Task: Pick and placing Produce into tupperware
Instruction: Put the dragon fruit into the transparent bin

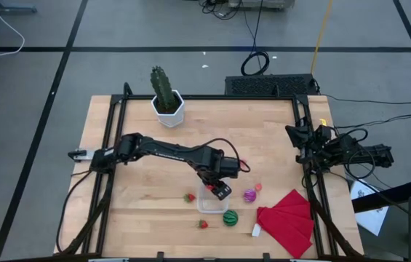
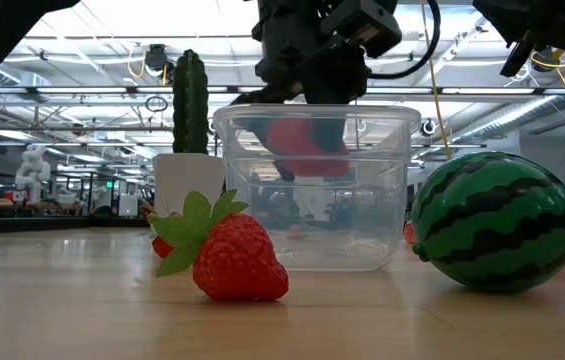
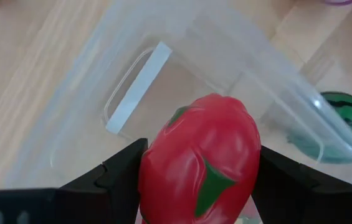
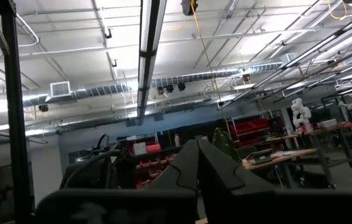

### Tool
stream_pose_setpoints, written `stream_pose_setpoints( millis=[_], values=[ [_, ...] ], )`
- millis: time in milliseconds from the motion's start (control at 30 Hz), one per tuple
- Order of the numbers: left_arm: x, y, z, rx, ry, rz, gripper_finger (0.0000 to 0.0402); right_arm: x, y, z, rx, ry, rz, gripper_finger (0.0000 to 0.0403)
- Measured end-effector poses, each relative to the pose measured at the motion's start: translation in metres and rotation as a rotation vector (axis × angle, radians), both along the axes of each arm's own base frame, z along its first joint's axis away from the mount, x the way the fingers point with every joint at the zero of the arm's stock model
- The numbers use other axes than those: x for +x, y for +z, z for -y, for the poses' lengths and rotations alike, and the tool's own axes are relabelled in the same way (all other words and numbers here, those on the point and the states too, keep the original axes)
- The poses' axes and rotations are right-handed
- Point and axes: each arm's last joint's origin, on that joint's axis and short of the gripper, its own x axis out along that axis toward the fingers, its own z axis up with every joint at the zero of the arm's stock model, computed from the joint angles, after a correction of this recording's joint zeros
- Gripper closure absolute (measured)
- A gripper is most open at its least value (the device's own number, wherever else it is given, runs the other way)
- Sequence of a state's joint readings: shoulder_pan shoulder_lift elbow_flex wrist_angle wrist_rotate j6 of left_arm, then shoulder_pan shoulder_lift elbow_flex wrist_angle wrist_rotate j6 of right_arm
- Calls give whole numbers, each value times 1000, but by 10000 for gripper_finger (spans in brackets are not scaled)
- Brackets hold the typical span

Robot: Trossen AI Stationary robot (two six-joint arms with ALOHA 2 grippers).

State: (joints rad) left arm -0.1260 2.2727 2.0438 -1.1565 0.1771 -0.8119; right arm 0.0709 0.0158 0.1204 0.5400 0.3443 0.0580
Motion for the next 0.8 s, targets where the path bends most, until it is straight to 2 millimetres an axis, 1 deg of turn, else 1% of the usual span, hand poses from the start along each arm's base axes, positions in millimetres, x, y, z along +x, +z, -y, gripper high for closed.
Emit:
stream_pose_setpoints(
  millis=[267, 567, 800],
  values=[
    [1, -9, 3, 5, 35, -29, 155, 0, 0, 0, -16, -10, -11, 403],
    [0, -8, 10, 62, 127, -25, 156, 1, -1, 0, -22, -14, -23, 403],
    [-2, -14, 14, 67, 179, -47, 156, 1, -1, 0, -22, -14, -23, 403]
  ],
)
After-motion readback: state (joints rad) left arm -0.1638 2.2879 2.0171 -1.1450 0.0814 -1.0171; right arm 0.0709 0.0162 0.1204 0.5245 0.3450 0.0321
